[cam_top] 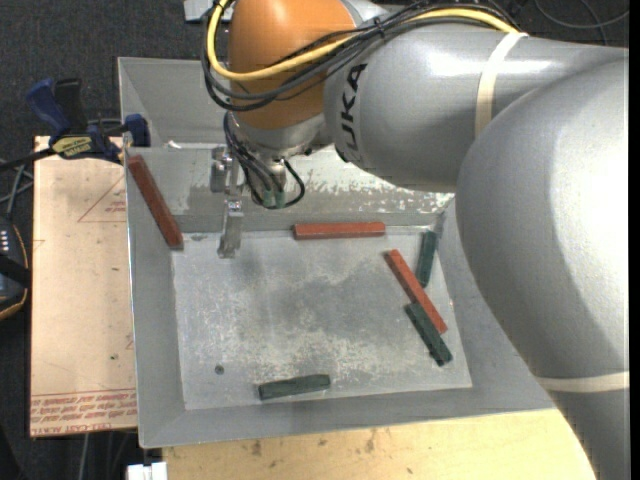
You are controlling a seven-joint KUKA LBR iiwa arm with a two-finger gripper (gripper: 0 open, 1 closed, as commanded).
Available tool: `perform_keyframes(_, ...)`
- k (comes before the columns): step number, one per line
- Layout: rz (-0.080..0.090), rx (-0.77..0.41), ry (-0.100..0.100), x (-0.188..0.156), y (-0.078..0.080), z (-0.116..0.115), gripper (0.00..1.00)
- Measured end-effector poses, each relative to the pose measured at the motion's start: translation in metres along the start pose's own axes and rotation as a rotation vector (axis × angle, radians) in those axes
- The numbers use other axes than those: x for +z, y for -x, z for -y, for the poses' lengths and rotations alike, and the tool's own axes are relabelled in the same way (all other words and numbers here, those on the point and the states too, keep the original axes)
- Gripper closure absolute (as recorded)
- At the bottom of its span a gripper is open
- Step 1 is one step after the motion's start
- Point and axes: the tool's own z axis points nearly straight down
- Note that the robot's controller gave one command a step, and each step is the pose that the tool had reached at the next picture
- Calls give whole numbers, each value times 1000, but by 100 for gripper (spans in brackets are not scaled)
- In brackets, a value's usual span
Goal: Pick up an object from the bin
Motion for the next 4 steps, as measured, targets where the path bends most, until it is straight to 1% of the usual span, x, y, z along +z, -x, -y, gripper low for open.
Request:
perform_keyframes(1, 0, 0, 0, 0, 0, 0, 0)
perform_keyframes(2, 9, 83, 2, 24, 4, -8, 0)
perform_keyframes(3, 0, -115, 0, 108, -37, -25, 100)
perform_keyframes(4, 0, -114, 0, 108, -37, -25, 100)
